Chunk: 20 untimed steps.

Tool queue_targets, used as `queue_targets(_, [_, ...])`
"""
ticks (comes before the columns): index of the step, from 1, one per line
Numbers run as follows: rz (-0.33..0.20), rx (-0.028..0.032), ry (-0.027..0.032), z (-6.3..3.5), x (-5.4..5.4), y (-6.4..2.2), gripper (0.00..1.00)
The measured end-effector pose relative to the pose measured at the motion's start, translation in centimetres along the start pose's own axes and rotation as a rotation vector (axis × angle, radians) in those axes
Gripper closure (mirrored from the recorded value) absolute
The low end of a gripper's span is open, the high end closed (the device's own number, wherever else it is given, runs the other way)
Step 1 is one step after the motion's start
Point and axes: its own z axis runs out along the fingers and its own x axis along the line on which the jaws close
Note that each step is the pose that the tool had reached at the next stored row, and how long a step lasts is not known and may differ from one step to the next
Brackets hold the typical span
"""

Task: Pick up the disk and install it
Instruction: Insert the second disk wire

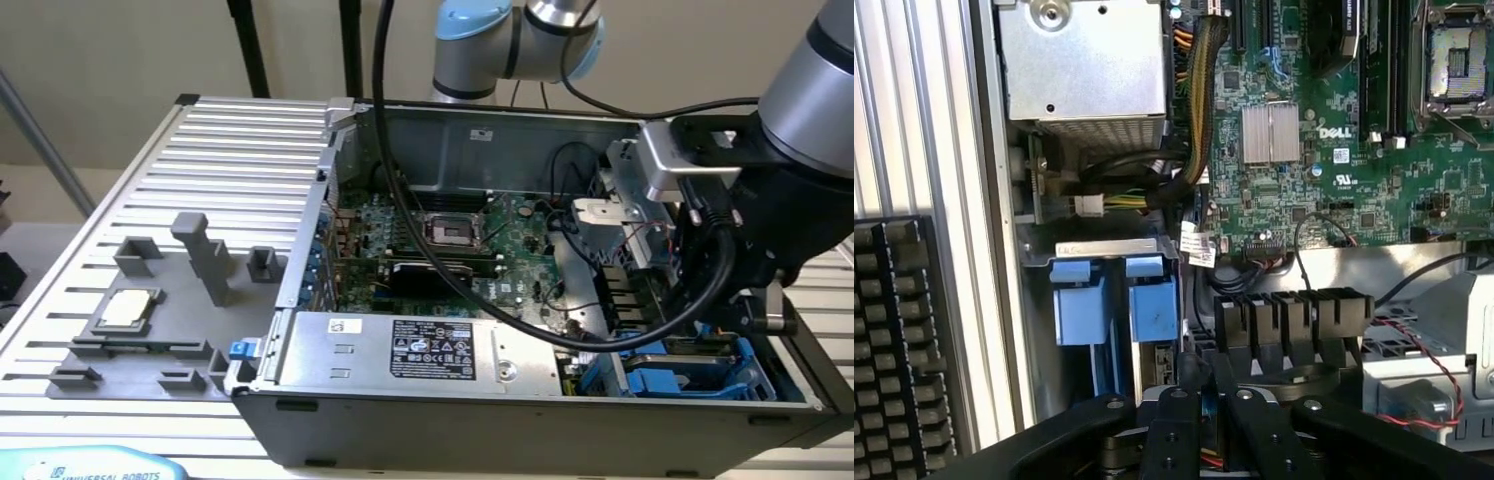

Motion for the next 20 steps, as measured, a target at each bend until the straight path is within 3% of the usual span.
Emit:
queue_targets(10, [-0.001, 0.0029, 0.0135, 0.49, 0.44, -0.36, 0.84])
queue_targets(20, [-0.001, 0.0032, 0.0159, 0.94, 0.71, -0.69, 0.84])
